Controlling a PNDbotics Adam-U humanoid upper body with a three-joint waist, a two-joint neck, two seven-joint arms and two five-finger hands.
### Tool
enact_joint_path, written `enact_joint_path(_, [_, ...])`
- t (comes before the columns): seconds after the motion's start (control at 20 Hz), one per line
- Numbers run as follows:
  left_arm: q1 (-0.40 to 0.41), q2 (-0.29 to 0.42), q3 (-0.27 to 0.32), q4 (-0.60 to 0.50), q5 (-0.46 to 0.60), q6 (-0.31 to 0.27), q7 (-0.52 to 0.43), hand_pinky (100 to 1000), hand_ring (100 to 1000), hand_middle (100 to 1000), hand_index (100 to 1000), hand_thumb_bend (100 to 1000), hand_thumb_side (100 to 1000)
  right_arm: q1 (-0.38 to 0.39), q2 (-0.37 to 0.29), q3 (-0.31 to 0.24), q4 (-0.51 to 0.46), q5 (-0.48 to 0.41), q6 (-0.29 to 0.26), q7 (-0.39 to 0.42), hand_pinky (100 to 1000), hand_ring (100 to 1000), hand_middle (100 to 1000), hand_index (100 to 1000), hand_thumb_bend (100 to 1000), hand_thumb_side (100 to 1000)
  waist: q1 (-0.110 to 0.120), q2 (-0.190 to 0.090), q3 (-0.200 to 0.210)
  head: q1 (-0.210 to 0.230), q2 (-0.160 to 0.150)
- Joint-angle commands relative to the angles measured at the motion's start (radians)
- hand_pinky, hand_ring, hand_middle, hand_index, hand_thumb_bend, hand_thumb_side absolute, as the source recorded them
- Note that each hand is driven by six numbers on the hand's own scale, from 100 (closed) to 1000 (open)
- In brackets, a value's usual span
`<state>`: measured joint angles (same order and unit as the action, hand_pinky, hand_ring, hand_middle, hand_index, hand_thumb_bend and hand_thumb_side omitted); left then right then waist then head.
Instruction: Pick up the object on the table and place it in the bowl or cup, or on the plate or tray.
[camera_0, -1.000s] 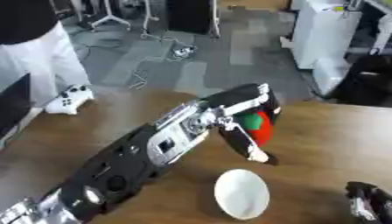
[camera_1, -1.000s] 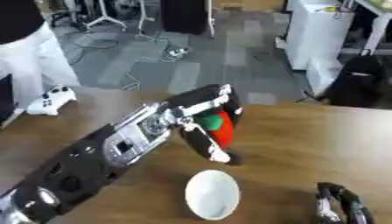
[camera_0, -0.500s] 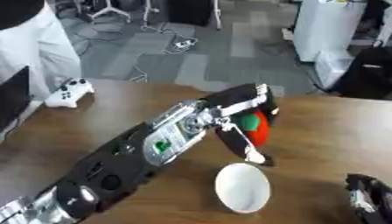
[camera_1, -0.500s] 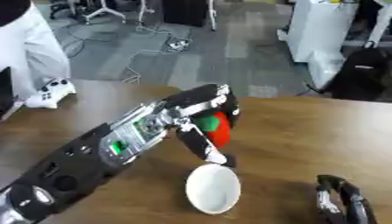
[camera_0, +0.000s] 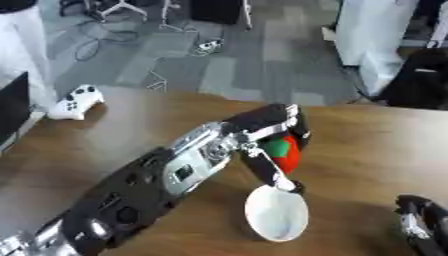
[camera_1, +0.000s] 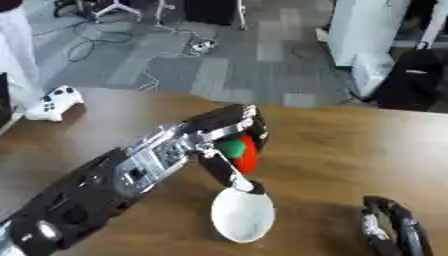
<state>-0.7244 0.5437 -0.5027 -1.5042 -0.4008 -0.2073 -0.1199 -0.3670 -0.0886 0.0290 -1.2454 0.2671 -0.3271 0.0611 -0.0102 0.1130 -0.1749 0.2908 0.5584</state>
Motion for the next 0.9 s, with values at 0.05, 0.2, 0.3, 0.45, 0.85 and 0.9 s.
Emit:
enact_joint_path(0.05, [-0.006,0.003,-0.008,0.02,-0.023,-0.03,0.016,469,100,145,319,611,100,-0.017,-0.019,-0.002,-0.02,-0.005,-0.003,0.0,911,743,509,712,100,409,0.001,-0.01,0.0,-0.007,0.008])
enact_joint_path(0.2, [-0.007,0.002,-0.038,0.058,-0.037,-0.067,0.008,480,100,147,320,602,100,-0.016,-0.028,-0.002,-0.021,-0.005,-0.003,0.0,911,743,509,712,100,400,0.01,-0.012,0.006,-0.006,0.02])
enact_joint_path(0.3, [-0.01,-0.002,-0.051,0.079,-0.044,-0.088,-0.001,484,100,148,320,600,100,-0.015,-0.032,-0.002,-0.022,-0.004,-0.003,0.001,910,742,509,711,100,400,0.015,-0.013,0.009,-0.005,0.025])
enact_joint_path(0.45, [-0.01,-0.008,-0.063,0.097,-0.045,-0.108,-0.01,486,100,147,320,601,100,-0.017,-0.036,0.0,-0.023,-0.006,-0.003,0.003,910,742,509,711,100,400,0.018,-0.012,0.009,-0.006,0.029])
enact_joint_path(0.85, [-0.009,-0.013,-0.086,0.115,-0.032,-0.129,-0.034,492,100,146,319,601,100,-0.045,-0.037,0.012,-0.091,-0.037,-0.007,0.013,897,738,513,713,100,409,0.017,-0.013,0.004,-0.007,0.038])
enact_joint_path(0.9, [-0.009,-0.014,-0.087,0.116,-0.032,-0.13,-0.035,492,100,146,319,601,100,-0.047,-0.036,0.012,-0.097,-0.035,-0.006,0.014,897,738,514,713,100,408,0.016,-0.013,0.003,-0.007,0.038])
